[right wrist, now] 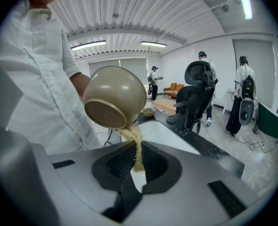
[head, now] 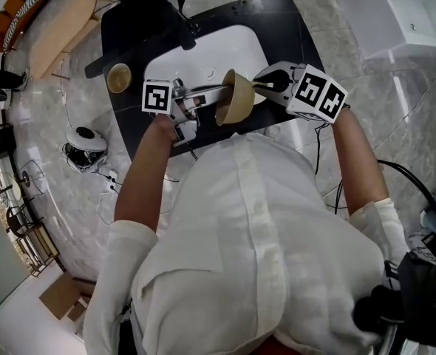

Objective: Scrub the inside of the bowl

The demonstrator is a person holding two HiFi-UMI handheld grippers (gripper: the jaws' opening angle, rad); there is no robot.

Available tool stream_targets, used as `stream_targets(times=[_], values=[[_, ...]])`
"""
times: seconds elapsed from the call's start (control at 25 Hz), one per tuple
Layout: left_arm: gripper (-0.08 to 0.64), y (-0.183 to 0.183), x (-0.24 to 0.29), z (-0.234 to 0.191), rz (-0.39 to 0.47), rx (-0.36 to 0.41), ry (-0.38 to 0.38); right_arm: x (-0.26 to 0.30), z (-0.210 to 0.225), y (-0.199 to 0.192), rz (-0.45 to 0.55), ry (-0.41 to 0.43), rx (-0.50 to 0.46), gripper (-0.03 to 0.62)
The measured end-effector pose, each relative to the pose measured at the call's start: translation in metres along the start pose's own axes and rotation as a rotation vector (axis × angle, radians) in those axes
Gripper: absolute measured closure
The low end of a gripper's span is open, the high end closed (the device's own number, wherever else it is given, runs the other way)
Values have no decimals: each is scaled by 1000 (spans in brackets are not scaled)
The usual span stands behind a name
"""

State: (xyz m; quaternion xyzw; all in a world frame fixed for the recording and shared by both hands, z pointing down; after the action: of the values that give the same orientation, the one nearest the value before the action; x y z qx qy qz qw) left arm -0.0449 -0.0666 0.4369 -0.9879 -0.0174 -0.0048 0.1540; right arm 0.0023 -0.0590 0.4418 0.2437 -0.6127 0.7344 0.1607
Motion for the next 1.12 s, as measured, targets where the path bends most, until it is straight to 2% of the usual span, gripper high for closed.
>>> stream_targets(times=[0.16,0.36,0.68,0.88,1.04,1.12], values=[[548,-7,2,-10,-47,-8,42,-13,14,2,24,-45,19,561],[548,-16,9,-28,-107,-14,131,-27,21,7,59,-69,14,561],[548,-6,6,-50,-55,-84,220,-45,21,11,164,-61,94,561],[548,1,3,-61,-12,-97,254,-48,15,9,213,-14,156,561],[548,6,4,-68,39,-140,285,-45,12,4,258,39,242,561],[548,9,-2,-77,51,-119,348,-45,10,1,269,56,267,561]])
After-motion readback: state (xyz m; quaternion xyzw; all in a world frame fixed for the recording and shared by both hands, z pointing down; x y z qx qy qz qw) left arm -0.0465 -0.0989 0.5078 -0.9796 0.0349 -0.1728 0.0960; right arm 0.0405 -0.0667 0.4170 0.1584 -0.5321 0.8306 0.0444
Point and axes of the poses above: the fingertips, and each gripper's own axes: x forward along the fingers, z to its right, y out of its top, the point moved 1 cm from there along -x, backward along the fingers, and after that the axes turned 3 degrees about y, right-handed, at the moved point
